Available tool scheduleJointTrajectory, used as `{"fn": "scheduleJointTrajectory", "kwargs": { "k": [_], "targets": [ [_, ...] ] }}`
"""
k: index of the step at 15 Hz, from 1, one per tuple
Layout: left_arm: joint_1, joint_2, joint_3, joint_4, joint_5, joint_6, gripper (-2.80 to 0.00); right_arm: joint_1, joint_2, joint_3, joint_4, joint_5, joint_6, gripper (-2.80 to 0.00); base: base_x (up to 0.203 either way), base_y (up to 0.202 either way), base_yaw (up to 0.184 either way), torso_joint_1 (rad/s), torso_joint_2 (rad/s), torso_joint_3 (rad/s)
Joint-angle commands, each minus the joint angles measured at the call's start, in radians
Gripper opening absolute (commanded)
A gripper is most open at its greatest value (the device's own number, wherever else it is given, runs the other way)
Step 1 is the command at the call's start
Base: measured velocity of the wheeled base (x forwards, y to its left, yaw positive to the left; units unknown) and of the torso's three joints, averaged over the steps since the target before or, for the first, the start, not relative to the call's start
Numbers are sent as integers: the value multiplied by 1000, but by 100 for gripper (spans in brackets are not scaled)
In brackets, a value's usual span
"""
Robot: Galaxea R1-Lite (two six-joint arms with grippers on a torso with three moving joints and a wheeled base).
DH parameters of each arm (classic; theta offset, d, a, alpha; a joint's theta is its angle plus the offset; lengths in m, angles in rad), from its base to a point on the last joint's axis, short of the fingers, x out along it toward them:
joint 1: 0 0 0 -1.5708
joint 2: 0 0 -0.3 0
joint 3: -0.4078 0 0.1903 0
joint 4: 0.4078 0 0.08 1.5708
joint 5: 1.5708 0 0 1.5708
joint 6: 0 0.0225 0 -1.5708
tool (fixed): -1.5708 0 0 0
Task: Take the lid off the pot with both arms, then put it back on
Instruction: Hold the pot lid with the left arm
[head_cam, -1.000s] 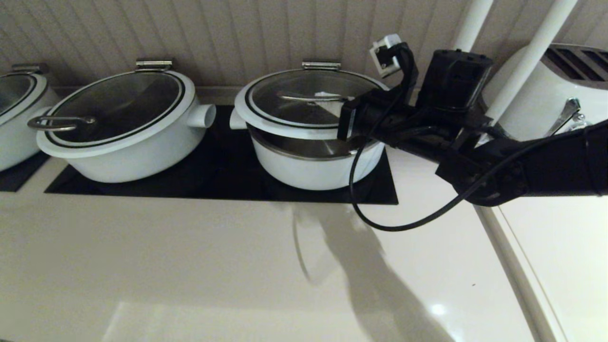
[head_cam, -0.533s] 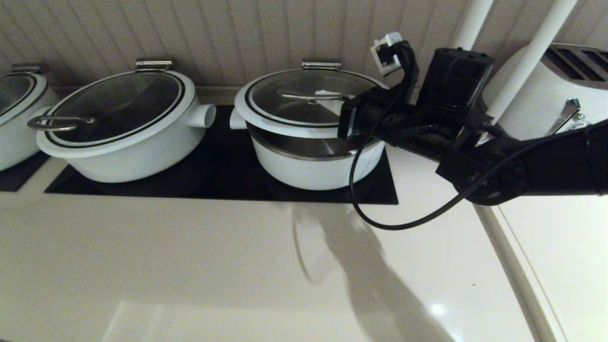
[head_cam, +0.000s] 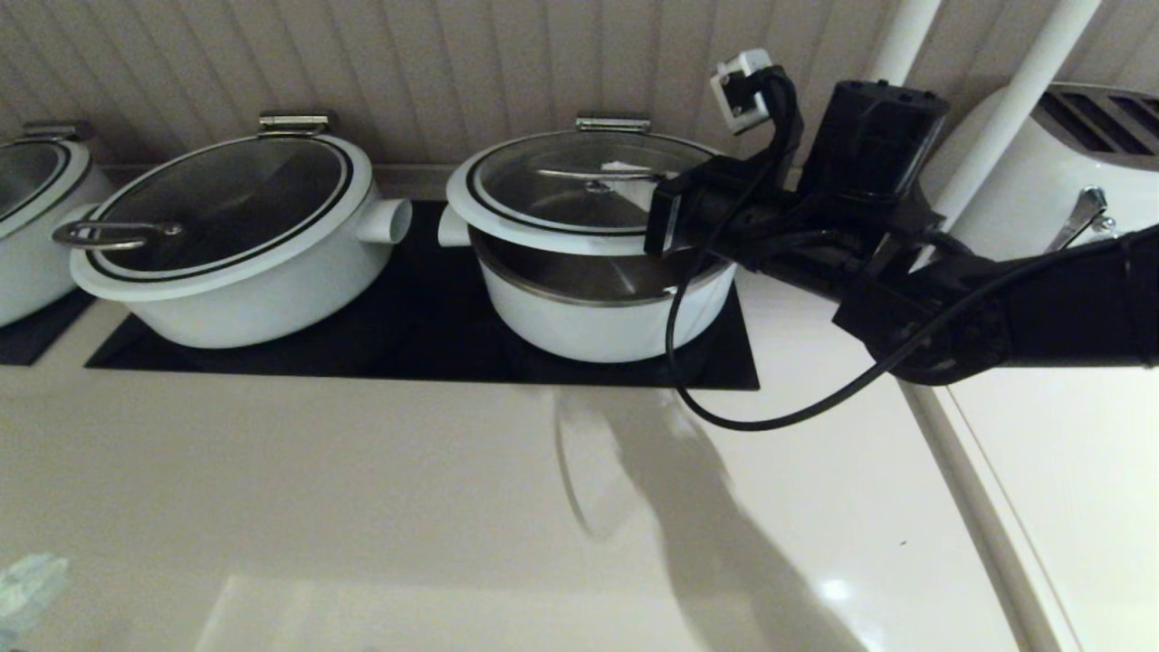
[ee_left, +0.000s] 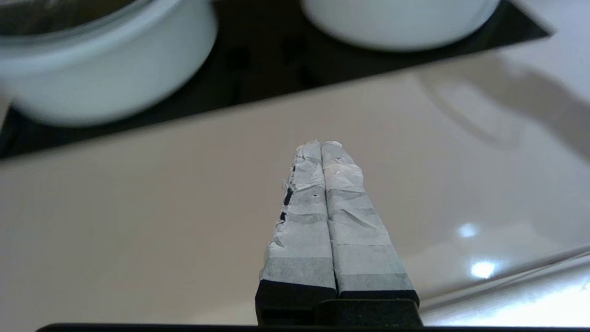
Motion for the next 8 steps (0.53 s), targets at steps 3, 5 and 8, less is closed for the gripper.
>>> {"fn": "scheduleJointTrajectory", "kwargs": {
  "k": [3, 5, 8],
  "targets": [
    [-10, 352, -70, -206, -56, 4, -280, 1, 1, -3, -4, 2, 0, -280, 0, 0, 0, 0, 0, 0],
    [-65, 476, -105, -301, -70, 4, -280, 1, 1, -3, -6, 2, 0, -280, 0, 0, 0, 0, 0, 0],
    [-167, 662, -149, -418, -77, 5, -280, 1, 3, -3, -6, 2, 0, -280, 0, 0, 0, 0, 0, 0]
  ]
}}
